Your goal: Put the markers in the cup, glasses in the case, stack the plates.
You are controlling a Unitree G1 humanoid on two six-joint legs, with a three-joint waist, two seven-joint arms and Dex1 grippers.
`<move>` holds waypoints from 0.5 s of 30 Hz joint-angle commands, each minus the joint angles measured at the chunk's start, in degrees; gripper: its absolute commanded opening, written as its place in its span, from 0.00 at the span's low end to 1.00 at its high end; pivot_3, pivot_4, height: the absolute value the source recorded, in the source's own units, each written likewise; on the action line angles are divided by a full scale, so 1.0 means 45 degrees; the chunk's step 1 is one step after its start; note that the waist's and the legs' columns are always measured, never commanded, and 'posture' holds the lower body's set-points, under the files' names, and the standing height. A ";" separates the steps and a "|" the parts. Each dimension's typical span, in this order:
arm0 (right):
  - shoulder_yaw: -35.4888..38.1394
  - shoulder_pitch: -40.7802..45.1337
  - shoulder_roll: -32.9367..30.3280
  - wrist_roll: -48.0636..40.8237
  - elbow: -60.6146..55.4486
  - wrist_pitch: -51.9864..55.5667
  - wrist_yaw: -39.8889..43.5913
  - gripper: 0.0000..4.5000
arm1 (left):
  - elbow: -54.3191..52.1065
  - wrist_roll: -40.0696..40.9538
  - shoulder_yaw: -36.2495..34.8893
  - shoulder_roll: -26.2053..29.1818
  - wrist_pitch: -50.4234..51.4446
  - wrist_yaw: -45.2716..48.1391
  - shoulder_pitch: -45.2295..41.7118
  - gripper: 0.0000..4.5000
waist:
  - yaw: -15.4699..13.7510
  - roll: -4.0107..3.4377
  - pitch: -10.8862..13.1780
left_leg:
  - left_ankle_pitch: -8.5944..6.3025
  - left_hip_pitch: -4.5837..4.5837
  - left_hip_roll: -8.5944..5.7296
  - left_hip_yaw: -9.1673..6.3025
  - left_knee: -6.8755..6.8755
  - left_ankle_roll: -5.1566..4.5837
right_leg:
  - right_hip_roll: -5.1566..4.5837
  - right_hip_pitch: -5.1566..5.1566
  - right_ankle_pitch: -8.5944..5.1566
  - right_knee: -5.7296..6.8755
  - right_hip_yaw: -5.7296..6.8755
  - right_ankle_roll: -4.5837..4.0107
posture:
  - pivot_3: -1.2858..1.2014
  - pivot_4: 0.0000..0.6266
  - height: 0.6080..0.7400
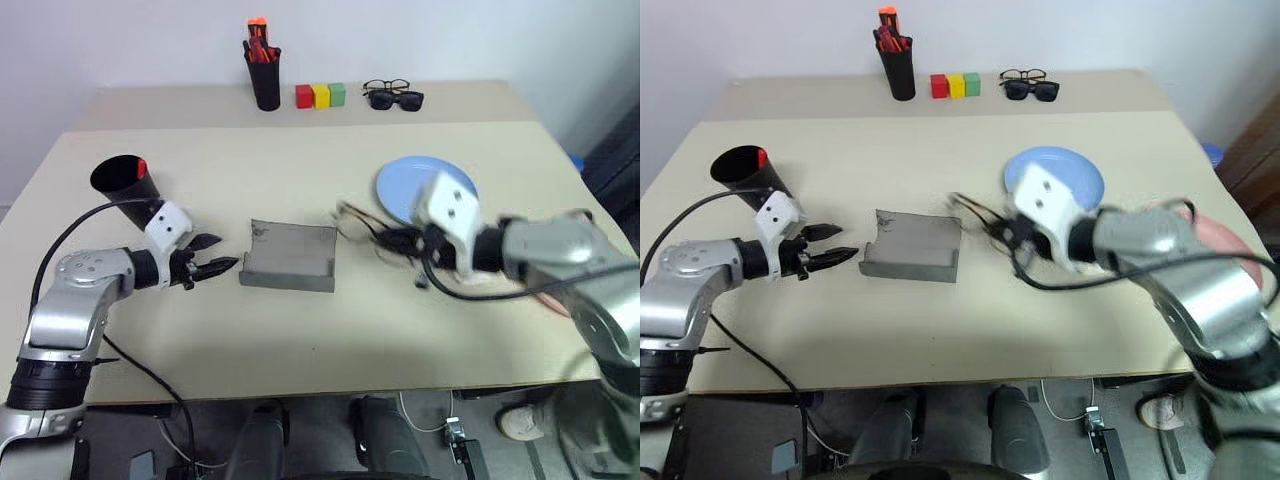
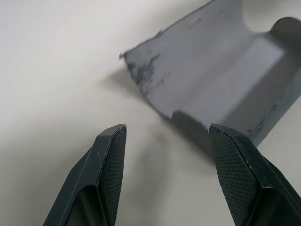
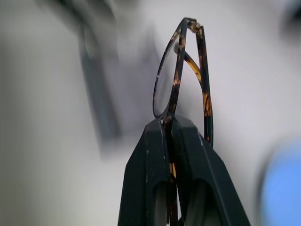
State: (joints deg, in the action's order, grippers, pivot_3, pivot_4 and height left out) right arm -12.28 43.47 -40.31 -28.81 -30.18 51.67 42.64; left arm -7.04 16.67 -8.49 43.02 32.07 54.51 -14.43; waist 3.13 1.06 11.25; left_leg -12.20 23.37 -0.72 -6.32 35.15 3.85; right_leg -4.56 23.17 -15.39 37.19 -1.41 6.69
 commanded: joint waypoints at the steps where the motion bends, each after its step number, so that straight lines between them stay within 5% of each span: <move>1: -0.2307 0.1156 0.0989 0.1609 0.2505 -0.1937 0.1252 0.02 | -0.0688 0.0315 -0.0453 0.0080 -0.0068 -0.0319 0.0329 0.63 | -0.0089 0.0003 0.0001 | 0.0000 0.0004 -0.0001 0.0001 0.0000 0.0000 | -0.0003 0.0002 0.0000 -0.0001 0.0001 -0.0001 | 0.52 0.24 1.00; 6: -0.3835 0.2149 0.1968 0.3300 0.6754 -0.4606 0.3214 0.02 | -0.1544 0.0771 -0.0860 -0.0017 0.0376 -0.0913 0.0753 0.63 | -0.0291 0.0011 0.0002 | 0.0000 0.0033 -0.0051 -0.0004 0.0020 0.0001 | -0.0044 0.0005 0.0004 -0.0011 0.0000 0.0005 | 0.52 0.24 1.00; 15: -0.3898 0.2054 0.3064 0.4000 0.8182 -0.5323 0.4593 0.02 | -0.2518 0.1262 -0.1097 -0.0071 0.0714 -0.1707 0.1469 0.63 | -0.0098 0.0005 0.0004 | 0.0000 0.0016 -0.0038 -0.0011 -0.0001 0.0002 | -0.0025 0.0025 0.0004 0.0021 -0.0003 0.0001 | 0.52 0.24 1.00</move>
State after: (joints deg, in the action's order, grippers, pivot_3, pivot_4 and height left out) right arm -30.40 51.83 -27.52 -11.26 7.02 28.42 62.90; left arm -16.55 21.64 -12.03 42.64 35.52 47.47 -7.33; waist 2.69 1.08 11.27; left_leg -12.20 23.43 -0.89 -6.37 35.15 3.86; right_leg -4.66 23.28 -15.37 37.29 -1.43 6.68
